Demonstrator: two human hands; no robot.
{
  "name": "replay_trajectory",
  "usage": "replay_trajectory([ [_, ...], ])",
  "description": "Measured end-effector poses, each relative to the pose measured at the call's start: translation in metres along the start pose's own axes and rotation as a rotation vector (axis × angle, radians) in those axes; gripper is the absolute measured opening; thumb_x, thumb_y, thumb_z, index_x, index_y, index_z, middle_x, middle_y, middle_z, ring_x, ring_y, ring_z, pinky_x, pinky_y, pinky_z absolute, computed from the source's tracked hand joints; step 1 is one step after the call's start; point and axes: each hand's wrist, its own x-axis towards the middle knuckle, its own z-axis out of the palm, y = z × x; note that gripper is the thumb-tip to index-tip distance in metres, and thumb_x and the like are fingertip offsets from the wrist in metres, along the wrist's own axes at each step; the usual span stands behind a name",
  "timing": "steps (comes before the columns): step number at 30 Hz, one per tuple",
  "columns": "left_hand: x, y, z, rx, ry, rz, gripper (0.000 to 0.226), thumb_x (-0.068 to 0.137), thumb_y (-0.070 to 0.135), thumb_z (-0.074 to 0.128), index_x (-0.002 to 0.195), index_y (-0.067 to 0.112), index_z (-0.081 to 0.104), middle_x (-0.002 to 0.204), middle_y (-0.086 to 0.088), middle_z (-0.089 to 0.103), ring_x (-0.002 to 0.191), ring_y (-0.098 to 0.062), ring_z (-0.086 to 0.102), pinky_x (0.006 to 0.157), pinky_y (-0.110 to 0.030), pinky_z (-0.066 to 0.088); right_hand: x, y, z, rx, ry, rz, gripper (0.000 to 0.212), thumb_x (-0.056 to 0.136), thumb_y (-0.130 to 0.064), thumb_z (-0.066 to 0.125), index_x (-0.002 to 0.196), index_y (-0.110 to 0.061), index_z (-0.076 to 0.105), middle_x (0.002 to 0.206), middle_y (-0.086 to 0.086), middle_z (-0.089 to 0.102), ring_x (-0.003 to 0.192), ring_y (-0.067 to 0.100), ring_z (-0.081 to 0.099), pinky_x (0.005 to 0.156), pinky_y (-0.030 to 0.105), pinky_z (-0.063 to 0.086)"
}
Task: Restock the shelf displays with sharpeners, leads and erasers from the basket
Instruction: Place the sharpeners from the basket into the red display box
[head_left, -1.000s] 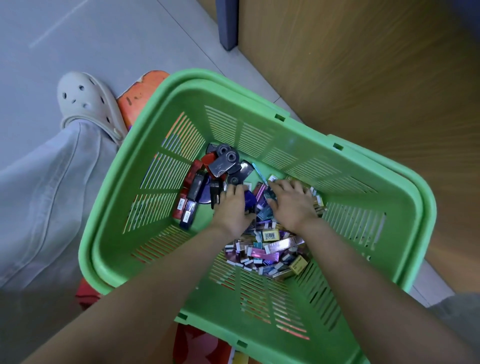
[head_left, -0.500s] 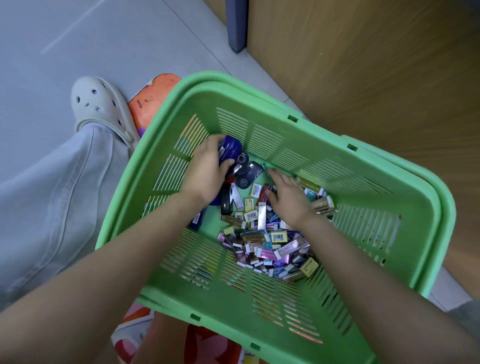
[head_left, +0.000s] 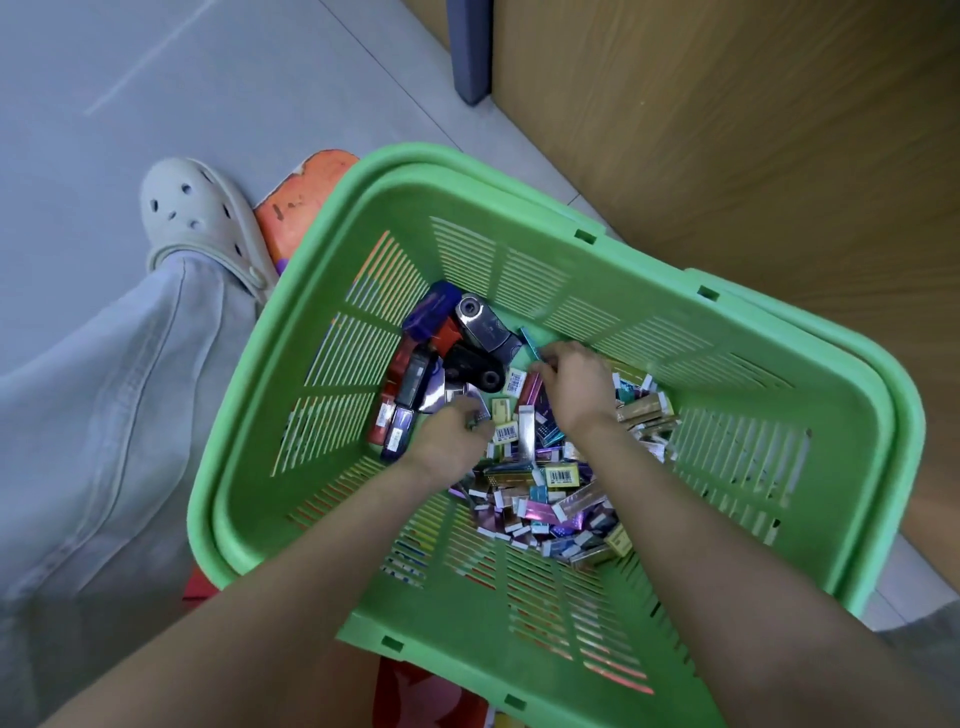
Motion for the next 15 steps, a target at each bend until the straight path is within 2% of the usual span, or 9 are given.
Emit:
replay_trajectory([
  [2,0.008,0.001,0.003,-0.026,-0.030,-0.022,0.051,0.100,0.026,0.044,0.147,0.011,0.029,0.127,-0.008,0.051,0.105,-0.021,0.051,0.091,-0.025,0.041,0.001,0.000,-0.005,0.085,-0.019,0.019,0.024,0.097,-0.021,0.053,0.113,-0.008,0.065,0.109,0.012,0.067,0.095,0.027,0.062,0.087,0.034,0.049],
  [5,0.021,0.008,0.016,-0.030,0.013,-0.048,0.053,0.101,0.026,0.042,0.148,0.010,0.023,0.142,-0.013,0.042,0.118,-0.030,0.049,0.094,-0.034,0.041,-0.005,0.005,-0.015,0.116,-0.024,-0.026,0.022,0.098,-0.019,0.051,0.108,-0.006,0.066,0.106,0.012,0.066,0.096,0.029,0.060,0.083,0.033,0.047],
  [7,0.025,0.014,0.031,-0.027,0.045,-0.050,0.062,0.100,0.026,0.041,0.151,0.009,0.009,0.157,-0.013,0.018,0.139,-0.032,0.028,0.112,-0.040,0.027,-0.013,0.013,-0.023,0.143,-0.046,-0.051,0.022,0.098,-0.019,0.050,0.107,-0.006,0.066,0.107,0.012,0.065,0.102,0.030,0.056,0.082,0.030,0.040],
  [8,0.024,0.016,0.039,-0.013,0.059,-0.050,0.068,0.100,0.027,0.041,0.151,0.009,-0.001,0.159,-0.011,0.004,0.145,-0.030,0.013,0.117,-0.040,0.016,-0.018,0.017,-0.027,0.136,-0.068,-0.055,0.023,0.098,-0.020,0.050,0.109,-0.007,0.066,0.111,0.012,0.065,0.107,0.030,0.054,0.085,0.031,0.038],
  [10,0.023,0.017,0.051,0.031,0.067,-0.039,0.075,0.101,0.029,0.039,0.149,0.008,-0.014,0.158,-0.008,-0.015,0.146,-0.026,-0.007,0.119,-0.039,0.001,-0.027,0.025,-0.034,0.062,-0.103,-0.068,0.026,0.097,-0.020,0.051,0.118,-0.012,0.064,0.121,0.008,0.061,0.117,0.027,0.047,0.096,0.034,0.035],
  [12,0.023,0.013,0.059,0.152,0.024,0.000,0.075,0.101,0.033,0.035,0.148,0.008,-0.018,0.156,-0.006,-0.024,0.144,-0.026,-0.017,0.116,-0.038,-0.006,-0.036,0.032,-0.037,-0.038,-0.096,-0.068,0.035,0.097,-0.020,0.051,0.131,-0.018,0.054,0.132,0.005,0.052,0.126,0.024,0.039,0.108,0.037,0.028],
  [15,0.023,0.003,0.059,0.312,-0.091,0.068,0.069,0.102,0.038,0.029,0.149,0.012,-0.015,0.155,-0.001,-0.027,0.142,-0.025,-0.025,0.116,-0.041,-0.006,-0.047,0.038,-0.033,-0.048,-0.078,0.018,0.055,0.099,-0.028,0.046,0.148,-0.018,0.026,0.152,0.002,0.031,0.141,0.020,0.023,0.118,0.042,0.013],
])
